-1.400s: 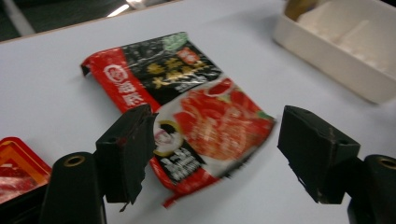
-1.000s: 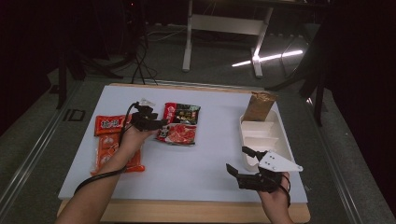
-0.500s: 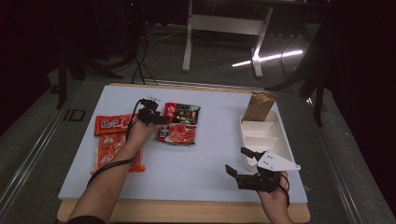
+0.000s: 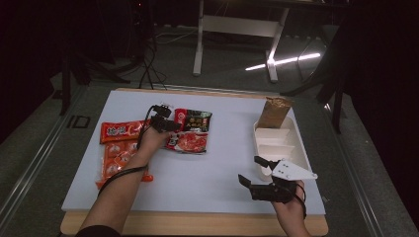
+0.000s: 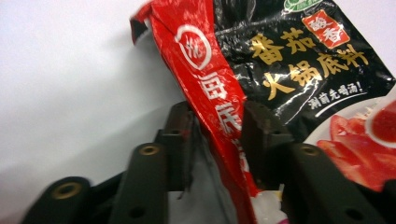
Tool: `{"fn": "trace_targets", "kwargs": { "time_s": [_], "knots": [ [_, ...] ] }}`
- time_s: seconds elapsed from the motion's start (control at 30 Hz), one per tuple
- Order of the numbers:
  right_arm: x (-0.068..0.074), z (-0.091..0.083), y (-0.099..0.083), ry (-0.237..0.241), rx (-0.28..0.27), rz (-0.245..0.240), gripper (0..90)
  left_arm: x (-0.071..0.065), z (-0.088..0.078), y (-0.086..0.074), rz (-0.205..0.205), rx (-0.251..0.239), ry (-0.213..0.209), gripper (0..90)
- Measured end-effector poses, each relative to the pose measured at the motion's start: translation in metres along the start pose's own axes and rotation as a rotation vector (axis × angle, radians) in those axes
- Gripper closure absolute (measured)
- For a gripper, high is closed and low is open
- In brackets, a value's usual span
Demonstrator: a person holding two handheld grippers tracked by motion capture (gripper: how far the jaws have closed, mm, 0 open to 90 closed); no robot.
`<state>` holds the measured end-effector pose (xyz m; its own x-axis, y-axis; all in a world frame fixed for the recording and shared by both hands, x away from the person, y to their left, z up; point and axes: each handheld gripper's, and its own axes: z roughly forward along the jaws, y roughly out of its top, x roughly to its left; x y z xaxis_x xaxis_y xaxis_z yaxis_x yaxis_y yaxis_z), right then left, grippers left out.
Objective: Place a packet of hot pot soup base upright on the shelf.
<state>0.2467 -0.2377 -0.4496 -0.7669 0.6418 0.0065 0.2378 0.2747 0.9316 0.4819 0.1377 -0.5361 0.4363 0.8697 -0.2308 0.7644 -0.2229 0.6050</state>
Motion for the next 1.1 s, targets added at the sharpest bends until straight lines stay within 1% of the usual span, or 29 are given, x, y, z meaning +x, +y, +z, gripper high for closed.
{"fn": "trace_targets", "kwargs": {
  "time_s": [0.03,0.1,0.17,0.2,0.23,0.3,0.4,0.43,0.47,0.5,0.57,0.6,0.63,0.67,0.7,0.73,0.8,0.9,0.97,1.0,1.07,1.1],
  "knots": [
    [0.000,0.000,0.000,0.002,0.001,0.003,18.2,0.000,0.001,0.001,-0.009,0.013,-0.002,69.0],
    [0.000,0.000,0.000,0.006,0.000,0.007,18.2,-0.002,0.001,0.003,-0.001,0.028,0.012,71.2],
    [0.000,0.000,0.000,0.006,-0.001,0.008,18.2,-0.003,0.000,0.004,-0.001,0.033,0.030,76.4],
    [0.000,0.000,0.000,0.008,-0.003,0.009,18.2,-0.005,0.000,0.005,0.004,0.037,0.043,78.9],
    [0.000,0.000,0.000,0.010,-0.004,0.009,18.2,-0.006,-0.001,0.005,0.018,0.037,0.057,80.3],
    [-0.001,0.001,0.000,0.011,-0.002,0.011,18.2,-0.009,-0.003,0.006,0.034,0.030,0.074,83.7],
    [-0.002,0.001,0.000,0.012,-0.002,0.016,18.2,-0.010,-0.003,0.006,0.030,0.025,0.079,86.3],
    [-0.002,0.001,0.000,0.012,-0.001,0.016,18.4,-0.013,-0.006,0.008,0.034,0.006,0.084,87.8],
    [-0.002,0.001,0.000,0.014,-0.003,0.020,18.4,-0.013,-0.007,0.007,0.035,-0.001,0.081,88.2],
    [-0.002,0.001,0.001,0.012,-0.001,0.022,18.4,-0.013,-0.009,0.007,0.025,-0.008,0.075,88.3],
    [-0.002,0.000,0.001,0.006,-0.004,0.020,18.4,-0.015,-0.013,0.007,0.034,-0.026,0.076,88.7],
    [-0.002,0.000,0.001,0.009,-0.002,0.025,18.4,-0.016,-0.016,0.007,0.029,-0.039,0.070,88.7],
    [-0.002,0.000,0.001,0.007,-0.001,0.028,18.4,-0.017,-0.019,0.008,0.036,-0.047,0.066,88.8],
    [-0.002,0.000,0.001,-0.001,-0.006,0.026,18.5,-0.018,-0.022,0.008,0.037,-0.066,0.060,89.1],
    [-0.003,-0.001,0.001,-0.002,-0.008,0.029,18.4,-0.019,-0.026,0.009,0.039,-0.080,0.050,89.1],
    [-0.003,-0.001,0.002,0.002,-0.010,0.032,18.4,-0.021,-0.029,0.009,0.048,-0.091,0.050,89.1],
    [-0.003,-0.001,0.002,0.000,-0.004,0.031,18.4,-0.024,-0.036,0.009,0.045,-0.116,0.029,89.1],
    [-0.003,0.000,0.003,-0.004,0.011,0.026,18.3,-0.030,-0.045,0.009,0.066,-0.145,0.010,89.1],
    [-0.003,0.000,0.003,-0.007,0.016,0.028,18.2,-0.032,-0.048,0.009,0.067,-0.154,0.007,89.1],
    [-0.003,0.001,0.003,-0.010,0.027,0.031,15.6,-0.036,-0.053,0.008,0.085,-0.169,0.000,89.1],
    [-0.003,0.001,0.004,-0.017,0.023,0.020,15.5,-0.039,-0.056,0.008,0.089,-0.174,-0.005,89.3],
    [-0.004,0.001,0.004,-0.014,0.022,0.016,15.5,-0.043,-0.062,0.007,0.112,-0.188,-0.015,89.3]
  ]
}}
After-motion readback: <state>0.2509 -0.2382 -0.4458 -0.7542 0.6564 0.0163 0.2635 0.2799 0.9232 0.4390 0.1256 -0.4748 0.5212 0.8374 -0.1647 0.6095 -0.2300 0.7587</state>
